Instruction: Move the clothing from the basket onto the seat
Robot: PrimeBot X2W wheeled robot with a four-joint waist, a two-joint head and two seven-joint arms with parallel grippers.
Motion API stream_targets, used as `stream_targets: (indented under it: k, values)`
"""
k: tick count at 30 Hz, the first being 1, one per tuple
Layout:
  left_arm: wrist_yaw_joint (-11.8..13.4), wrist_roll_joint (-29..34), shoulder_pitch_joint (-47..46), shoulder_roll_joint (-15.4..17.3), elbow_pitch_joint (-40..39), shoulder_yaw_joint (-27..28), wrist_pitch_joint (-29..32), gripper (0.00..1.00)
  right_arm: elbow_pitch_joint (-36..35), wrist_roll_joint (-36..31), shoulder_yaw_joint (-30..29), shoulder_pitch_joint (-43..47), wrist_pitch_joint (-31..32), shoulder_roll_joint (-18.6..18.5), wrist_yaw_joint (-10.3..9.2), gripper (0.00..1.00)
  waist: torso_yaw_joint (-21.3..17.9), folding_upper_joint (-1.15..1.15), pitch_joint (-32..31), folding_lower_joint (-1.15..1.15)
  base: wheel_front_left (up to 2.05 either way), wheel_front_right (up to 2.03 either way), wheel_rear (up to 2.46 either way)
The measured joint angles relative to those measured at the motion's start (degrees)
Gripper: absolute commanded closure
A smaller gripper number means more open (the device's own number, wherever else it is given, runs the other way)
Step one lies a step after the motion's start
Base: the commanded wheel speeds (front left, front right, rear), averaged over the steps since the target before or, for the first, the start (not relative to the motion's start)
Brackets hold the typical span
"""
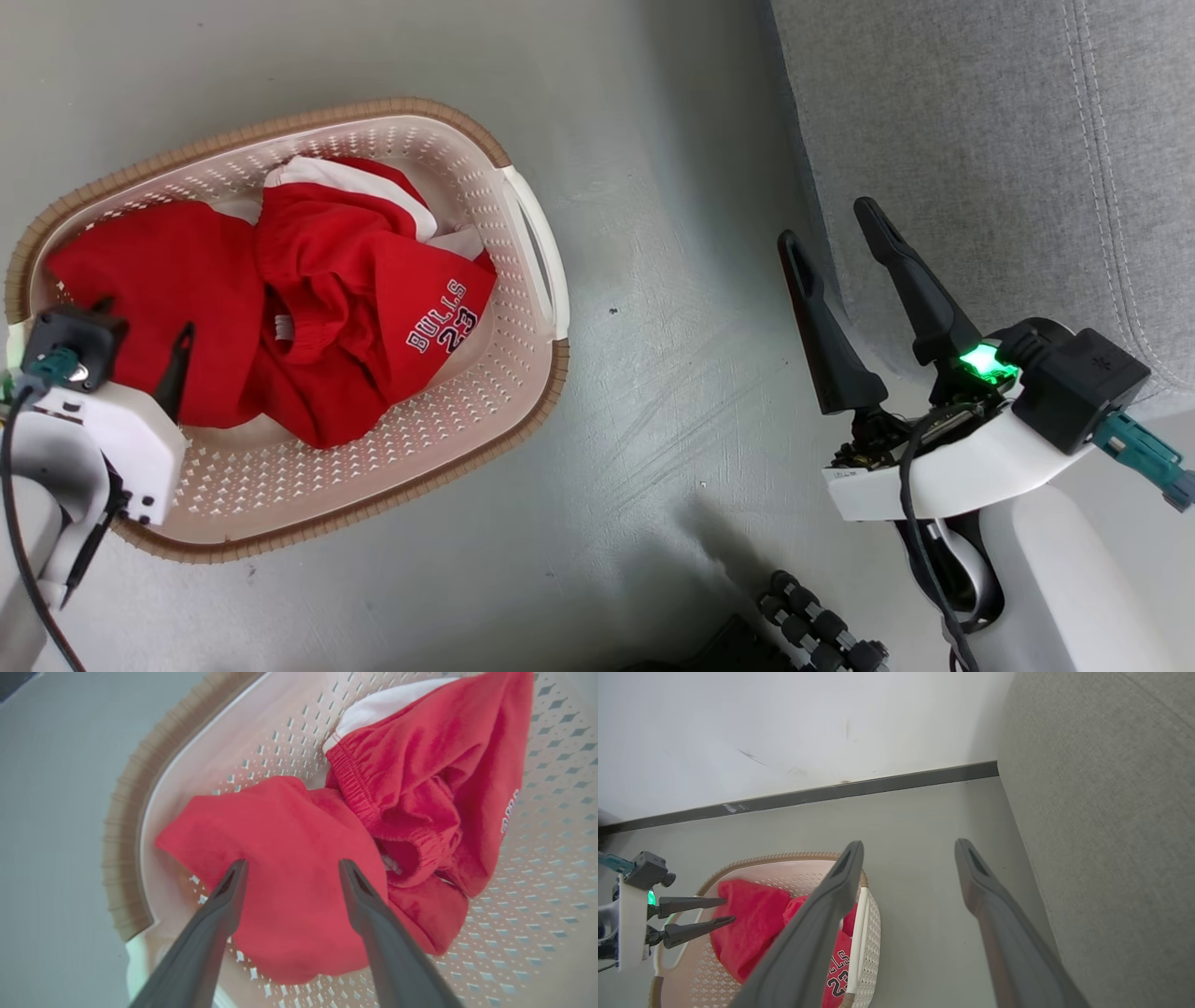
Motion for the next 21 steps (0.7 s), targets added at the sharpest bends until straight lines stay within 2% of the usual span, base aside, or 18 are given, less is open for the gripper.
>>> stream_targets:
  k: [21]
  values:
    - [0.4, -0.5, -1.7, 1.1, 0.3, 1.4, -0.5, 0.00, -0.7, 0.0, 1.0, -0.1, 0.0, 0.0, 0.00, 0.00, -0.2, 0.00, 2.7, 0.00, 0.00, 0.00, 0.00]
